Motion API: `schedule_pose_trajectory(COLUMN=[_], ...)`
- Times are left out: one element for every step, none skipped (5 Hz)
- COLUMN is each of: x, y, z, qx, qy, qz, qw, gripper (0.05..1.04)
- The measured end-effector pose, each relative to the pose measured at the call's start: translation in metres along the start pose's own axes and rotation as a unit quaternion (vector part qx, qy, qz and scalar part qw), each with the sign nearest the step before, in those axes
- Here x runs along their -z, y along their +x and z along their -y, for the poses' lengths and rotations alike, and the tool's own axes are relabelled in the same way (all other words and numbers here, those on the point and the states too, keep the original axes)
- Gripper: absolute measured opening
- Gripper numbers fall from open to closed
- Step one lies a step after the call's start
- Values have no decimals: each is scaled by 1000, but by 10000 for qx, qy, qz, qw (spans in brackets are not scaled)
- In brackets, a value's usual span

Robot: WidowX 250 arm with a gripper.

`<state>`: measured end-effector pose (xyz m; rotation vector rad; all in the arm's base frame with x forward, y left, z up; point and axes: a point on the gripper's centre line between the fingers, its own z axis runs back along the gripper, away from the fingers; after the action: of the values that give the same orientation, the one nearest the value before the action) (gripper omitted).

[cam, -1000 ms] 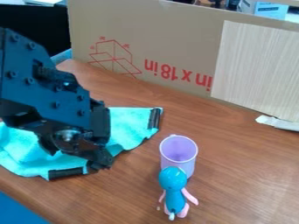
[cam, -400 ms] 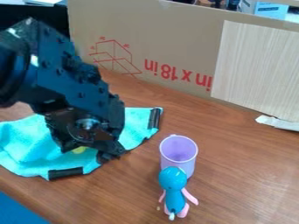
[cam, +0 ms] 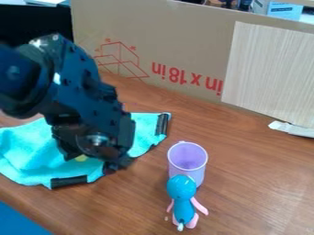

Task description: Unfold the cloth from the bottom right to the top left. Yellow figure on the cloth.

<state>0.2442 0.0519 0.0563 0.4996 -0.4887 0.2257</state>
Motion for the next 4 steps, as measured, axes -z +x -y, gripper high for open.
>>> schedule_pose_trajectory(x=[1, 0, -6, -19], y=[1, 0, 0, 1], z=[-1, 0, -3, -5], qx=[17, 29, 17, -38], qy=[48, 29, -29, -160], qz=[51, 7, 76, 153], qw=[10000, 10000, 10000, 9997], gripper=[674, 369, 157, 60])
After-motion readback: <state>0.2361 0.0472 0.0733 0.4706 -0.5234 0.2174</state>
